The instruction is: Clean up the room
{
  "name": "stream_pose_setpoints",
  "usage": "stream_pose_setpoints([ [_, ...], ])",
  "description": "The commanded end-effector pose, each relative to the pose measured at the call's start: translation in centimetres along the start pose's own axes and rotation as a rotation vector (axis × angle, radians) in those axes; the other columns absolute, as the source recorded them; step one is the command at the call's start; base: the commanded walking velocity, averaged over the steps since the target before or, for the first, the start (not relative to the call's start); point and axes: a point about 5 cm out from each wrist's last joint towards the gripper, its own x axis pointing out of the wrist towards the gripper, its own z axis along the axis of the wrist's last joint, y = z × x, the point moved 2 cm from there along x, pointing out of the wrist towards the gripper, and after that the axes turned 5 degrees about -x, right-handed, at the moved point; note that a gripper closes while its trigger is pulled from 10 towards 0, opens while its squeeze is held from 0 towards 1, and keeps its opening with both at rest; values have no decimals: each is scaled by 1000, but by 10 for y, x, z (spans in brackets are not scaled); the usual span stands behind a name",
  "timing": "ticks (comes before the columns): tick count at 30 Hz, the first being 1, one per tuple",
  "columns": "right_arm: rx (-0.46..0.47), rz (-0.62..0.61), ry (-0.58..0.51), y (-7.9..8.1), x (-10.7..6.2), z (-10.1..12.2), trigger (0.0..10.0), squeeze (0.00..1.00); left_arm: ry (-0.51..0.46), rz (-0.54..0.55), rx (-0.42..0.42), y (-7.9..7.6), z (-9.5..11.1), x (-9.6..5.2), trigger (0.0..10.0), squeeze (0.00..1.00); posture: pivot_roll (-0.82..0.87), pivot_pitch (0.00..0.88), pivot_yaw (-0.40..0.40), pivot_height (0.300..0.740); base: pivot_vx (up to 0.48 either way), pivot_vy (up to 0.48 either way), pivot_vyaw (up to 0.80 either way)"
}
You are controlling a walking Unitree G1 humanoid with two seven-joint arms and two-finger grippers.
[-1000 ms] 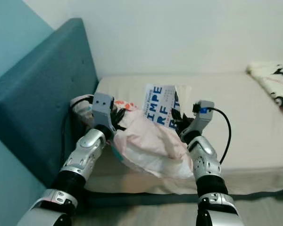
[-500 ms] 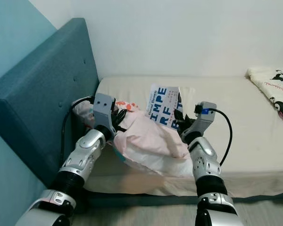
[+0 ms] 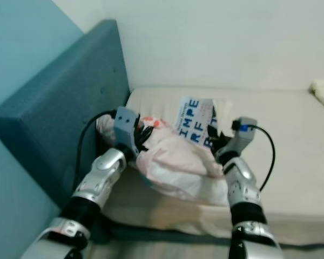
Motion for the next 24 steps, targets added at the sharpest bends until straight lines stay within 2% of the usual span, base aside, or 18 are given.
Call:
stream_pose_setpoints([
  [1, -4, -19, -35, -7, -1, 9, 10000, 0, -94, -43, 24, -10, 20, 4, 10000, 0, -37, 0, -24, 740, 439, 0, 0],
  [9, -3, -28, -35, -8, -2, 9, 10000, 0, -98, -54, 18, -13, 20, 4, 10000, 0, -39, 0, -26, 740, 434, 0, 0],
  [11, -4, -30, -33, -8, -2, 9, 10000, 0, -134, -94, -39, -16, 28, 4, 10000, 0, -42, 0, -28, 740, 281, 0, 0],
  [12, -4, -30, -33, -8, -2, 9, 10000, 0, -134, -94, -39, -16, 28, 4, 10000, 0, -42, 0, -28, 740, 281, 0, 0],
  [13, -4, -31, -33, -8, -1, 9, 10000, 0, -169, -131, -70, -19, 37, 6, 10000, 0, -39, 0, -31, 740, 0, 0, 0],
  [15, -6, -34, -31, -9, -1, 9, 10000, 0, -243, -279, -80, -31, 65, 12, 10000, 0, -41, 0, -31, 740, 0, 0, 0],
  [17, -6, -34, -31, -9, -1, 9, 10000, 0, -243, -279, -80, -31, 65, 12, 10000, 0, -41, 0, -31, 740, 0, 0, 0],
  [18, -7, -35, -31, -9, -1, 9, 10000, 0, -274, -354, -68, -37, 76, 14, 10000, 0, -43, 0, -29, 740, 0, 0, 0],
  [19, -7, -35, -31, -9, -1, 9, 10000, 0, -274, -354, -68, -37, 76, 14, 10000, 0, -43, 0, -29, 740, 0, 0, 0],
  [20, -7, -37, -37, -9, -1, 11, 10000, 0, -394, -463, -58, -47, 114, 21, 10000, 0, -56, 0, -22, 740, 0, 0, 0],
  [21, -7, -37, -37, -9, -1, 11, 10000, 0, -394, -463, -58, -47, 114, 21, 10000, 0, -56, 0, -22, 740, 0, 0, 0],
  [22, -7, -38, -39, -9, -1, 11, 10000, 0, -447, -486, -68, -48, 129, 22, 10000, 0, -56, 0, -22, 740, 0, 0, 0],
  [23, -7, -38, -39, -9, -1, 11, 10000, 0, -447, -486, -68, -48, 129, 22, 10000, 0, -56, 0, -22, 740, 0, 0, 0],
  [24, -7, -40, -43, -10, -2, 12, 10000, 0, -538, -482, -85, -46, 156, 24, 10000, 0, -65, 0, -15, 740, 0, 0, 0],
])
